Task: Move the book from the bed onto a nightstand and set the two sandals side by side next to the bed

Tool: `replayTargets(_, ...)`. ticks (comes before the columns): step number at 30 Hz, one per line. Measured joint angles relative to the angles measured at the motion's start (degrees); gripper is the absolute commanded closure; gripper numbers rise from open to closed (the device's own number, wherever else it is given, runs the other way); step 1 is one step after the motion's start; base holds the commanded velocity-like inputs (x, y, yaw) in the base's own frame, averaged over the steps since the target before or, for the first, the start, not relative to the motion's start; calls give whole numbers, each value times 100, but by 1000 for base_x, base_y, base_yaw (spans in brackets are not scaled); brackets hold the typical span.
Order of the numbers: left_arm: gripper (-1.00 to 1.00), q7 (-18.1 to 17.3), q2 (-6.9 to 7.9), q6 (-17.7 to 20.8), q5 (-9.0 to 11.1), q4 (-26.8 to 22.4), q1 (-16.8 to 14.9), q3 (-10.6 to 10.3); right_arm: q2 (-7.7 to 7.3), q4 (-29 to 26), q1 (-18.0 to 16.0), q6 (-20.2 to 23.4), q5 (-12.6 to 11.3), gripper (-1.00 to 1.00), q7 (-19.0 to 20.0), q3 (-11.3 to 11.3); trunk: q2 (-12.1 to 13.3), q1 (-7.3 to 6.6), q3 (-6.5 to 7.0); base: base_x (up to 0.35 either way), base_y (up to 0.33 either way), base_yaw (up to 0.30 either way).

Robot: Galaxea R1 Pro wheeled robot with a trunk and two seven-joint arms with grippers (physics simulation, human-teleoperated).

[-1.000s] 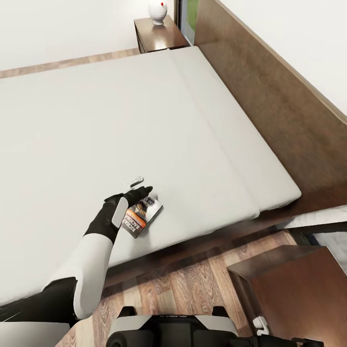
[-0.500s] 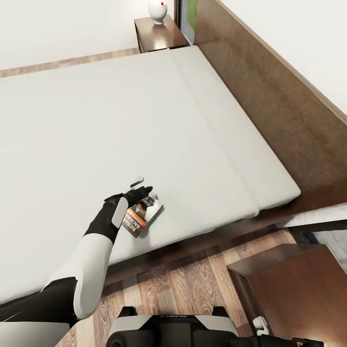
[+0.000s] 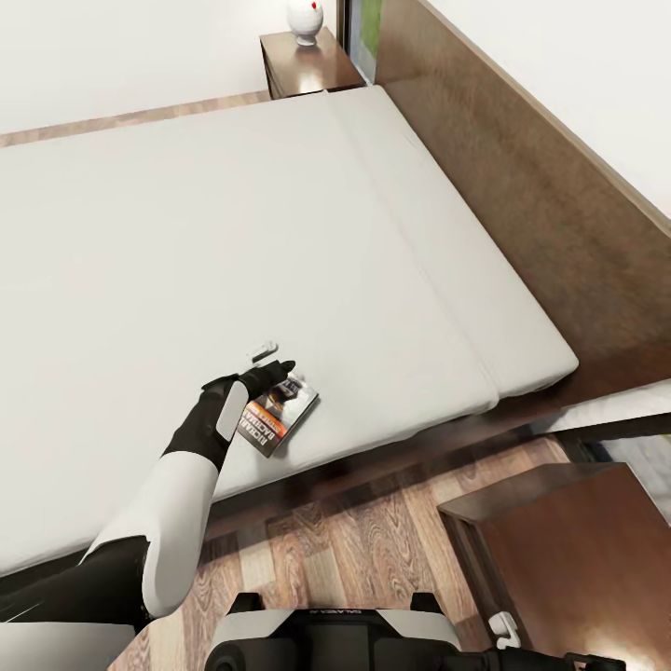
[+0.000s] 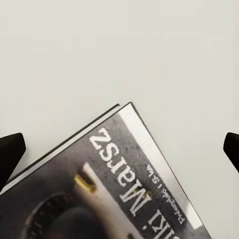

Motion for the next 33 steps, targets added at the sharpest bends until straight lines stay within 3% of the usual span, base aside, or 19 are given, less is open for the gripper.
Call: replayTargets(33, -100, 0, 0, 0, 9, 0, 0, 10, 0, 0, 0, 0, 0, -100, 0, 0, 0, 1, 0, -72, 0, 0)
